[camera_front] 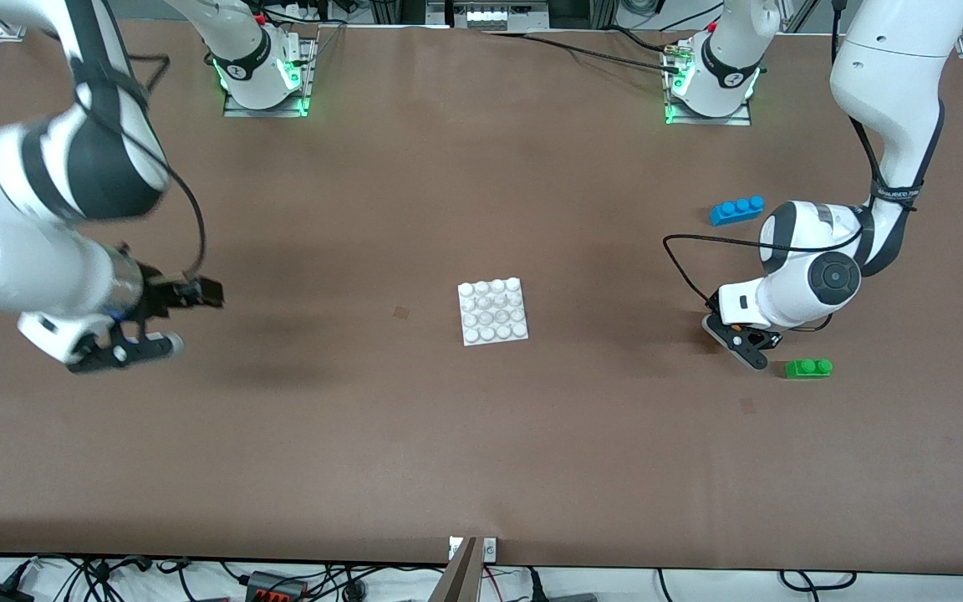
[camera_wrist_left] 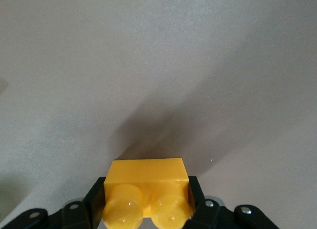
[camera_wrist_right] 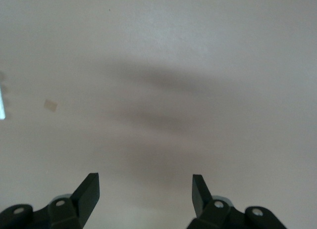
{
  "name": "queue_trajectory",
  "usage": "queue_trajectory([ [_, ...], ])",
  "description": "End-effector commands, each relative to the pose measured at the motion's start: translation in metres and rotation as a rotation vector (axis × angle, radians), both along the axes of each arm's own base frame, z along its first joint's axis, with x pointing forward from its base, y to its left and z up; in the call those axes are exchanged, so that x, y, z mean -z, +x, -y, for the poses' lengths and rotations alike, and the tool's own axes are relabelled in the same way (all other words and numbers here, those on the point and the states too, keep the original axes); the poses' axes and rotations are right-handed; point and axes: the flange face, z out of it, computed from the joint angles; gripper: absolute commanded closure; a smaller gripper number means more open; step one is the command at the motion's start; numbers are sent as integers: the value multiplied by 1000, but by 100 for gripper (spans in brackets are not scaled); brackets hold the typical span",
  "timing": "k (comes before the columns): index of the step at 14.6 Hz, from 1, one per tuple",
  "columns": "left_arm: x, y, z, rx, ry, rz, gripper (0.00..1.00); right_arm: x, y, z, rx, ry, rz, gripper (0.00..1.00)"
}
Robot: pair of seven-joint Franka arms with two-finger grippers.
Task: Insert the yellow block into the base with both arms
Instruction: 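Release the base plate and withdraw the right gripper while lifting the yellow brick, then carry the yellow brick with the left gripper over the base plate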
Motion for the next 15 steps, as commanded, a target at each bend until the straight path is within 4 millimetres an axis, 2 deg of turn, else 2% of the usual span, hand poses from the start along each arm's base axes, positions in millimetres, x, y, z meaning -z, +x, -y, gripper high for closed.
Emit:
queue_trajectory([
  [1,-15,1,11,-26,-25,11,39,-15,-26,22,-17,-21,6,17],
  [3,-28,2,15,-85,-45,-13,41,-8,-33,36,-9,-18,60,17],
  [5,-43,4,35,-193,-93,-73,43,-8,-47,41,-20,-18,123,17],
  [6,-52,4,41,-232,-93,-95,43,-9,-48,43,-32,-17,125,17],
  [7,-62,3,55,-265,-89,-111,43,-10,-47,43,-59,-14,129,17],
  [9,-81,-1,98,-351,-93,-132,44,-12,-46,45,-140,-6,138,16],
  [11,-92,-6,143,-440,-99,-148,44,-13,-46,68,-183,-1,129,14],
  [12,-100,-9,165,-480,-107,-150,46,-21,-49,72,-210,4,133,14],
  [13,-104,-10,184,-518,-112,-153,46,-37,-58,82,-201,-3,135,14],
  [14,-108,-14,204,-543,-113,-157,46,-58,-77,99,-168,-9,105,14],
  [15,-109,-21,221,-571,-105,-162,46,-69,-89,109,-139,-13,82,14],
])
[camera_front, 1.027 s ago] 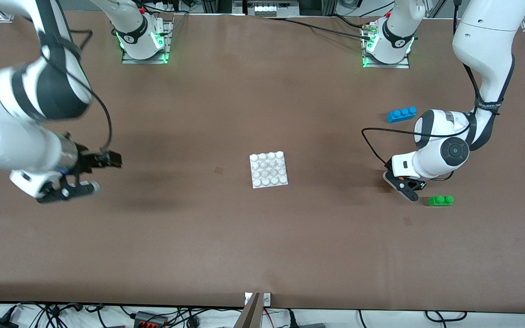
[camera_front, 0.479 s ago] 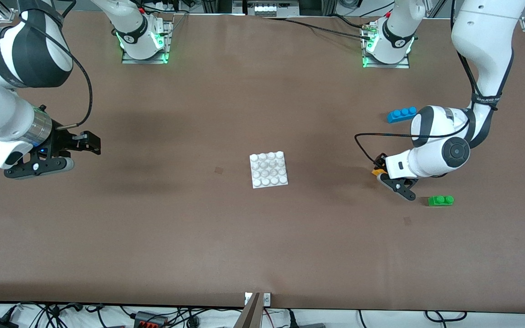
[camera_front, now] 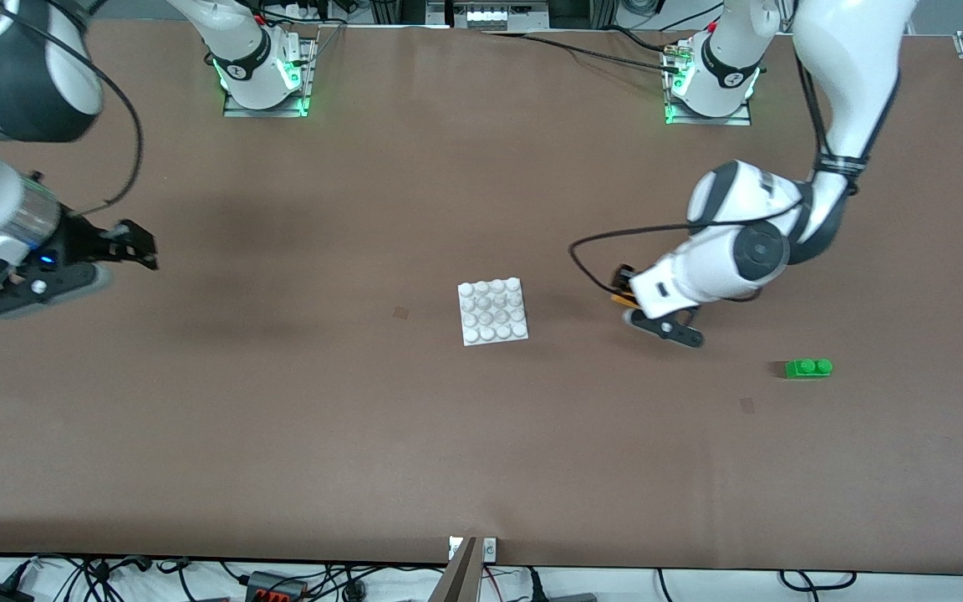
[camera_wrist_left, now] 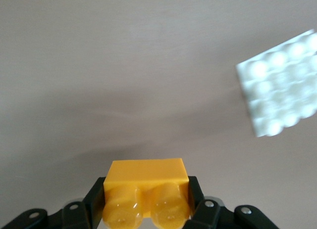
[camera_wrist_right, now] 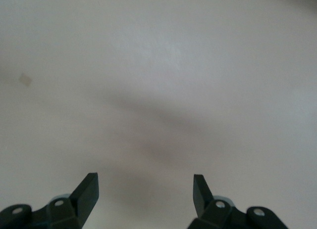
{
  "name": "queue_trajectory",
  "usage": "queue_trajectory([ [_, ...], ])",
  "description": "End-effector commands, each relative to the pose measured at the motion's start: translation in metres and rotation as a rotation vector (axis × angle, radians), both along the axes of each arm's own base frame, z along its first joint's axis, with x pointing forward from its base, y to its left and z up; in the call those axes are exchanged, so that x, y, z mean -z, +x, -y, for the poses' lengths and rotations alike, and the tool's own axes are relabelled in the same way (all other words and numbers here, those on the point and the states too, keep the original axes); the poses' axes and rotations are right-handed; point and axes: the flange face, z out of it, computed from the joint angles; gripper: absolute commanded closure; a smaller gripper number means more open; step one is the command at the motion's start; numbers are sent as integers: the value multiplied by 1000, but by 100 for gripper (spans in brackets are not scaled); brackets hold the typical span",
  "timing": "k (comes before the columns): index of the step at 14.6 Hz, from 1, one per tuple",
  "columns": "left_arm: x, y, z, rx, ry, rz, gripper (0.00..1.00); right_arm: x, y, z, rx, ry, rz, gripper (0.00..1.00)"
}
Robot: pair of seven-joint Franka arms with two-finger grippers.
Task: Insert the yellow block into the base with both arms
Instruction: 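Carry the yellow brick with the left gripper over the base plate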
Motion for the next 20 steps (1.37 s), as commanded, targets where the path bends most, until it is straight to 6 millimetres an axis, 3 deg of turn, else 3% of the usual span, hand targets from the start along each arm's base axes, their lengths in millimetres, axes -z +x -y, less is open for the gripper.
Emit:
queue_trajectory([
  [1,-10,-8,46,-95,1,-33,46,-45,-43,35,44,-15,-20,14],
  [2,-9,-9,65,-138,2,-41,46,-47,-45,43,58,-15,-17,12],
  [3,-9,-8,83,-179,8,-46,46,-46,-45,49,69,-15,-19,0],
  [5,-1,-10,110,-222,11,-61,46,-32,-49,56,92,-10,-57,0],
  [6,4,-11,121,-231,11,-70,46,-40,-46,60,101,-3,-1,0],
  [8,15,-15,145,-246,26,-72,46,-82,-60,59,93,-2,104,0],
  [10,21,-10,173,-271,55,-37,46,-92,-69,64,102,5,89,0],
  [12,30,-9,200,-287,91,6,46,-104,-62,55,92,-3,87,0],
  [14,36,-6,204,-289,97,12,46,-98,-63,50,221,8,51,0],
  [15,41,-4,202,-293,100,12,46,-85,-58,56,284,18,23,0],
  [20,54,-2,223,-291,85,13,46,-80,-45,59,301,80,21,0],
])
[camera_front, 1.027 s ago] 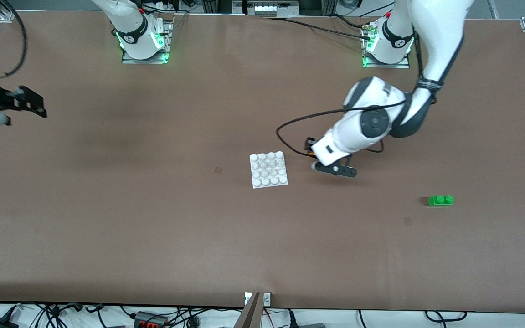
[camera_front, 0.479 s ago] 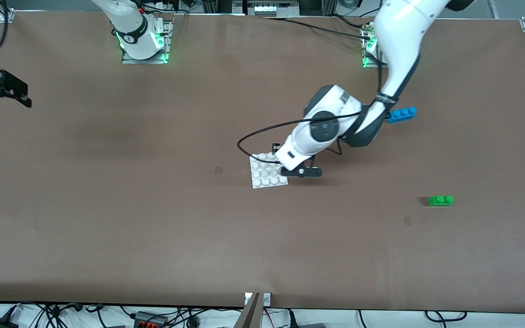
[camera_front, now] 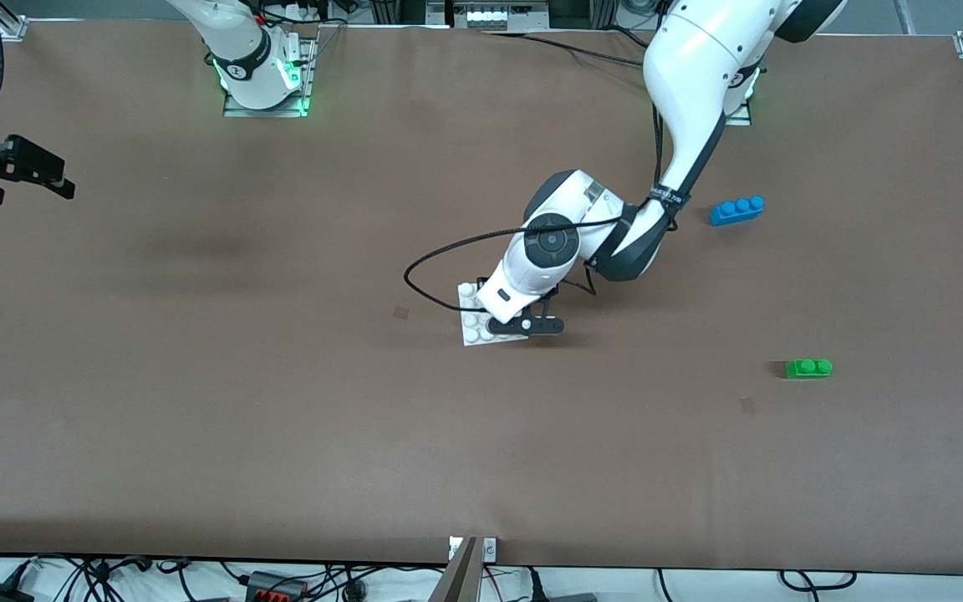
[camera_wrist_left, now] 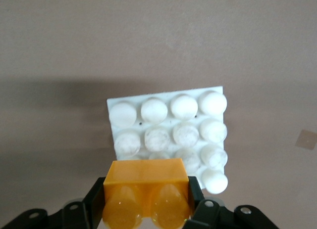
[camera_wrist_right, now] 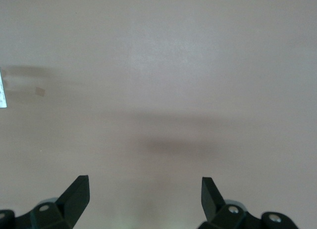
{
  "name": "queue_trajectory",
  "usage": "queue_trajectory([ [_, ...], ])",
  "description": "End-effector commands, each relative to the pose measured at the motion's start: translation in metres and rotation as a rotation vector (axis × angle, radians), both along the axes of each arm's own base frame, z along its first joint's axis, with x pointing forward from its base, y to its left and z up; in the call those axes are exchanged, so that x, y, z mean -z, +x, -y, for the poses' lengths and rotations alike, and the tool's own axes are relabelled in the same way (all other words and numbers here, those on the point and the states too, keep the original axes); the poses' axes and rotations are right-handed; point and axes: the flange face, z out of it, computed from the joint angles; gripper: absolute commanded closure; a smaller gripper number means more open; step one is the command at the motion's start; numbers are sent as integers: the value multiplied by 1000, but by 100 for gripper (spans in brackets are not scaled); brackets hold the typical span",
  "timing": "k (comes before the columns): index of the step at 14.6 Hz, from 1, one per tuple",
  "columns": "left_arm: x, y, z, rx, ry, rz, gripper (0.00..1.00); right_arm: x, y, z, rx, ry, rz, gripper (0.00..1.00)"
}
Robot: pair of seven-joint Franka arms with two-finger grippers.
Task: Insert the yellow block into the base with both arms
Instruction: 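Carry the yellow brick with the left gripper over the base plate, then lower the yellow brick onto the base plate studs and press down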
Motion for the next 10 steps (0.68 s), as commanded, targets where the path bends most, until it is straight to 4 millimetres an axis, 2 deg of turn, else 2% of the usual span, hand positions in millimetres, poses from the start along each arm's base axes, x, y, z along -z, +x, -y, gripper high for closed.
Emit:
queue_trajectory([
  [1,2,1,18,2,8,12,46,-16,11,-1,15,3,16,0],
  [2,4,-1,20,6,9,11,46,-21,15,0,18,-5,26,0],
  [7,13,-13,33,35,17,3,46,-19,14,0,24,-47,14,0],
  [10,15,-15,34,33,21,1,46,-17,13,1,29,-45,-2,0],
])
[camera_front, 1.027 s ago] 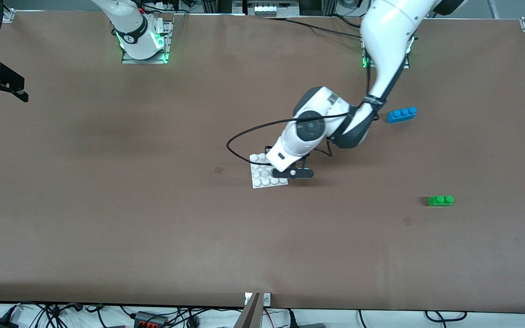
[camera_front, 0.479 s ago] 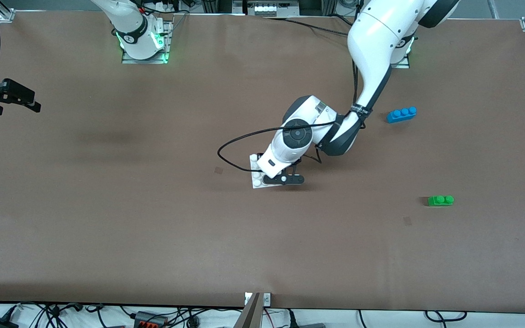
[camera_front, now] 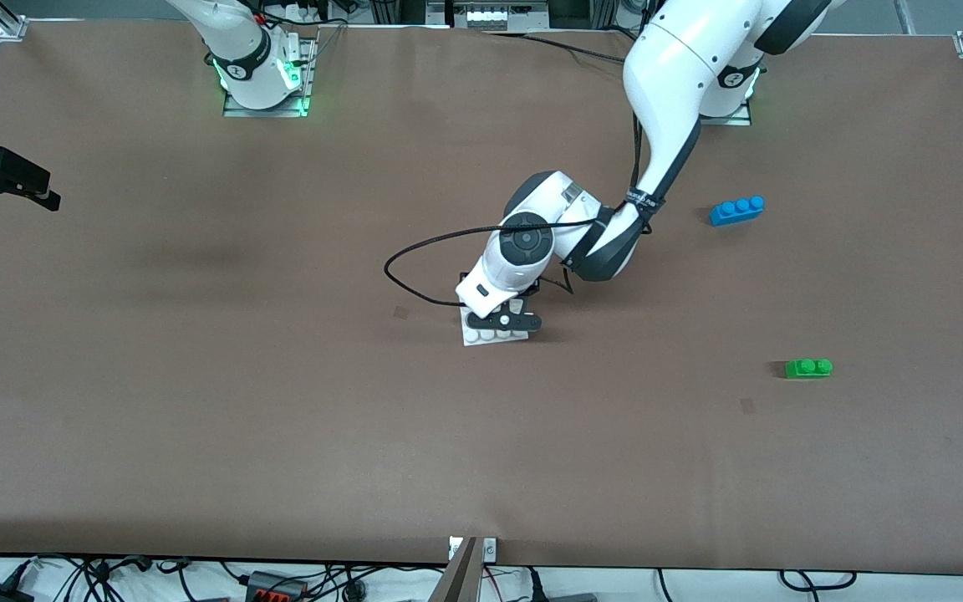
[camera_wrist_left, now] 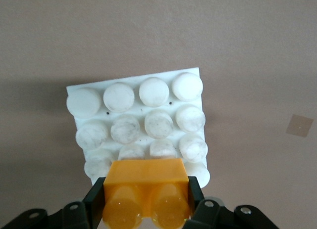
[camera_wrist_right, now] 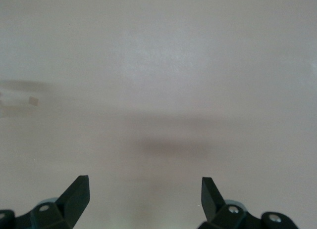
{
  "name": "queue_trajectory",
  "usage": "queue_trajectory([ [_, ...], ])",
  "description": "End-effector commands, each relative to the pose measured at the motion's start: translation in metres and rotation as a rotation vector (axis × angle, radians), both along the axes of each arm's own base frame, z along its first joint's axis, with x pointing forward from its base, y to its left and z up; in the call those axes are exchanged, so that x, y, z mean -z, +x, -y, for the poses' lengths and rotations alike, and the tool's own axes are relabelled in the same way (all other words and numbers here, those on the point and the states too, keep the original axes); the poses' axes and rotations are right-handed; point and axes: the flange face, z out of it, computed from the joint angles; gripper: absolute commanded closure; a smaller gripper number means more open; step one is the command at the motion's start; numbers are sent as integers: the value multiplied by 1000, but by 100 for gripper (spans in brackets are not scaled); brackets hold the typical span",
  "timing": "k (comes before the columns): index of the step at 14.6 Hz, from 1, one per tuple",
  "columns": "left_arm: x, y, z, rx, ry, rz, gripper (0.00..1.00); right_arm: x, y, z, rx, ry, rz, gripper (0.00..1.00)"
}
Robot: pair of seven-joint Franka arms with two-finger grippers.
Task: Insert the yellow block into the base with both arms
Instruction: 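Lower the yellow brick onto the base plate studs and press down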
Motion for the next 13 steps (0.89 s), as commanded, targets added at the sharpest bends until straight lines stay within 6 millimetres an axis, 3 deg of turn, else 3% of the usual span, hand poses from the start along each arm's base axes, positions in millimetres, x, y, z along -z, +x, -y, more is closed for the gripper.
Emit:
queue_trajectory([
  [1,-1,4,4,-33,22,9,46,-4,0,-2,16,-11,-17,0],
  [13,6,12,-4,-98,34,24,46,-4,0,-8,6,-9,-18,0],
])
